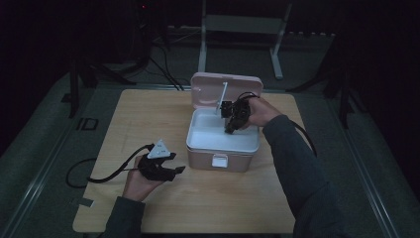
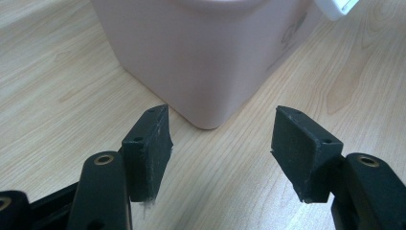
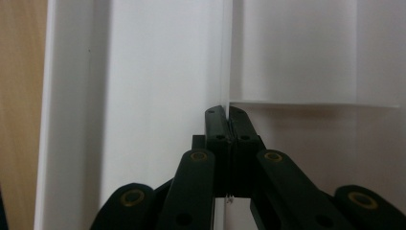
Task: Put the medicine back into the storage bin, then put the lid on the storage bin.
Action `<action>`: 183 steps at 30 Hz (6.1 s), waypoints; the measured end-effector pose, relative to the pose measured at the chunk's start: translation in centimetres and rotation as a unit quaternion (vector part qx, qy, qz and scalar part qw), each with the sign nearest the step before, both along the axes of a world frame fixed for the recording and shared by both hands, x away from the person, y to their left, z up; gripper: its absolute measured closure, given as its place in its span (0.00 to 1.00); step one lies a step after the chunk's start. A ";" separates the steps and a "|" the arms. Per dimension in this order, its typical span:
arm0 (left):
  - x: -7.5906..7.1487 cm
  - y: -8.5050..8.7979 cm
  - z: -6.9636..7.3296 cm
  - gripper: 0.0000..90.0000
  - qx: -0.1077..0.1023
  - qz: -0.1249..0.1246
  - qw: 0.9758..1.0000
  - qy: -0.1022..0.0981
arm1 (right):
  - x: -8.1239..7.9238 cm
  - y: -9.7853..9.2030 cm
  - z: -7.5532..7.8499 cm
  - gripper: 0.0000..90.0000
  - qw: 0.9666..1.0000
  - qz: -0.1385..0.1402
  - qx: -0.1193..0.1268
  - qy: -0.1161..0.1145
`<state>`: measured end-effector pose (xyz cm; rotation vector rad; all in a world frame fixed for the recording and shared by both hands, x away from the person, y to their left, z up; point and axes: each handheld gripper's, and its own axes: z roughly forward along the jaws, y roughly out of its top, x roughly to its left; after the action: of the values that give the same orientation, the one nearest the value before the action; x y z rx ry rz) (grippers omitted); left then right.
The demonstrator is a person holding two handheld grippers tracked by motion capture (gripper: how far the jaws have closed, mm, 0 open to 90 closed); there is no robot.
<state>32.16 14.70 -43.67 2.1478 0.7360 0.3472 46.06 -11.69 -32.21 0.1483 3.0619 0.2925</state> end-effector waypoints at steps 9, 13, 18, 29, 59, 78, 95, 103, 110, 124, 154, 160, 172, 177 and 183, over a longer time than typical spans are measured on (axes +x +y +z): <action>0.0 0.0 -0.1 0.43 0.002 -0.002 1.000 0.001 | 0.4 0.7 -1.0 0.99 1.000 0.006 -0.004 -0.006; 0.0 -0.1 -0.1 0.43 0.001 -0.002 1.000 0.002 | 0.4 0.8 -1.5 0.99 1.000 0.009 -0.011 -0.006; 0.0 -0.1 -0.1 0.43 0.001 -0.002 1.000 0.002 | 0.4 1.0 -2.1 0.99 1.000 0.012 -0.018 -0.008; 0.0 -0.1 -0.2 0.43 0.001 -0.002 1.000 0.002 | 0.5 0.8 -3.0 0.99 0.999 0.030 -0.010 -0.010; 0.1 0.1 -0.2 0.43 -0.001 0.002 1.000 0.001 | -1.7 -3.5 -1.2 0.67 0.998 -0.045 0.034 -0.031; 0.2 0.7 0.4 0.43 -0.020 0.010 1.000 -0.007 | -1.7 -9.5 -1.3 0.60 0.981 -0.161 0.098 -0.052; 0.9 2.0 2.1 0.43 -0.061 0.026 0.997 -0.024 | -1.6 -12.4 -1.6 0.54 0.962 -0.219 0.149 -0.069; 3.0 2.8 3.5 0.43 -0.082 0.027 0.996 -0.030 | -1.3 -12.7 -1.6 0.53 0.952 -0.242 0.170 -0.081; 5.0 3.4 4.2 0.43 -0.091 0.036 0.995 -0.030 | -0.7 -13.1 -1.6 0.54 0.944 -0.260 0.184 -0.080; 9.9 3.4 6.9 0.51 -0.094 0.045 0.994 -0.034 | 0.9 -14.0 -1.2 0.66 0.930 -0.285 0.220 -0.068; 16.2 0.2 10.2 0.53 -0.103 0.087 0.991 -0.025 | 4.4 -14.5 0.5 0.76 0.881 -0.363 0.286 -0.104; 16.5 -0.2 10.2 0.53 -0.102 0.090 0.990 -0.022 | 4.4 -14.3 0.9 0.74 0.880 -0.360 0.291 -0.104; 16.7 -0.4 10.3 0.53 -0.109 0.101 0.989 -0.019 | 4.3 -14.0 1.0 0.76 0.882 -0.358 0.288 -0.108; 16.3 -0.3 10.4 0.53 -0.106 0.099 0.989 -0.021 | 4.0 -14.1 1.0 0.76 0.882 -0.357 0.291 -0.102; 16.0 -0.4 10.3 0.53 -0.103 0.099 0.989 -0.025 | 3.7 -14.3 0.9 0.77 0.882 -0.353 0.295 -0.101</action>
<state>48.11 14.34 -33.35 1.8714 0.9183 0.4081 49.77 -25.99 -31.28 1.1304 2.3834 1.0679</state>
